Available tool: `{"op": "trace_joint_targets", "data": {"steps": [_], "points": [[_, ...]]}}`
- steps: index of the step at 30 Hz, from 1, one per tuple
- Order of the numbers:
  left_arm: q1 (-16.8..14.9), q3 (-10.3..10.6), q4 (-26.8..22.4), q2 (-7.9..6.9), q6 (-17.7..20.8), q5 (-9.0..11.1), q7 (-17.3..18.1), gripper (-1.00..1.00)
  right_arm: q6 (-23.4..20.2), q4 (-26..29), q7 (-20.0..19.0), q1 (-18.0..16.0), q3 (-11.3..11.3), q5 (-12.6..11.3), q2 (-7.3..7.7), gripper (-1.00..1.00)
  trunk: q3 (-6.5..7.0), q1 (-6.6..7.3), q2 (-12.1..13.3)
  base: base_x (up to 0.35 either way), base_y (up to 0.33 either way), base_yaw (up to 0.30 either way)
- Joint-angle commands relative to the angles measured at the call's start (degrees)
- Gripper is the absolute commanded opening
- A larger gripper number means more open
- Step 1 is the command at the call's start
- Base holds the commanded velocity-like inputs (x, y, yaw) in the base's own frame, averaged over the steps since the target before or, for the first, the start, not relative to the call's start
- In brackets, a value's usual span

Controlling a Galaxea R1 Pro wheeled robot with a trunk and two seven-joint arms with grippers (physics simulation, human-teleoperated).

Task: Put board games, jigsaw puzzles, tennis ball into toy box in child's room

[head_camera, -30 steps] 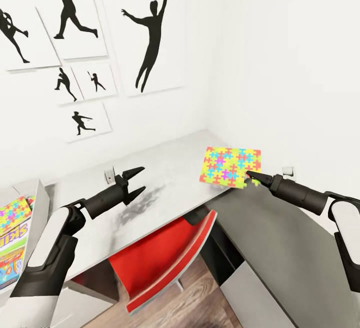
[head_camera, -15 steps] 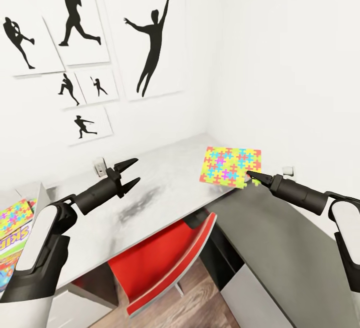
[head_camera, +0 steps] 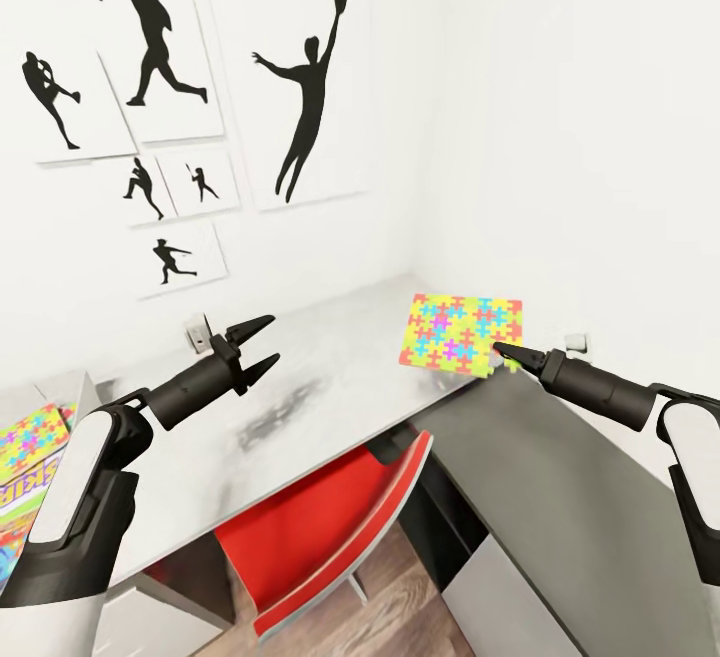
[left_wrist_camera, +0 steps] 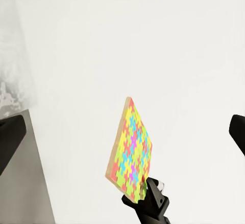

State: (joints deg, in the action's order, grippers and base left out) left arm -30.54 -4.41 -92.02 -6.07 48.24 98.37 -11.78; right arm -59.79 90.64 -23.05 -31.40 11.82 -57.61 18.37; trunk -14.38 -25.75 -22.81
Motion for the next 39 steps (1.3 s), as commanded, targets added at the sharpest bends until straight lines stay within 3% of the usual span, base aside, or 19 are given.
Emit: {"op": "trace_joint_targets", "data": {"steps": [1,39], "points": [[-0.05,-0.06,-0.05,0.01,0.21,0.59,-0.56,1.0,-0.21,0.01,-0.61,-0.06,0.06,0.57,0.0,-1.0,-0.01,-0.04,-0.11,0.0,0.0,0.0],[-0.4,-0.18,0.0,-0.01,0.32,0.59,-1.4,1.0,-0.21,0.67,-0.81,0.2,-0.15,0.41,-0.03,-1.0,3.54,-0.04,-0.11,0.0,0.0,0.0]]}}
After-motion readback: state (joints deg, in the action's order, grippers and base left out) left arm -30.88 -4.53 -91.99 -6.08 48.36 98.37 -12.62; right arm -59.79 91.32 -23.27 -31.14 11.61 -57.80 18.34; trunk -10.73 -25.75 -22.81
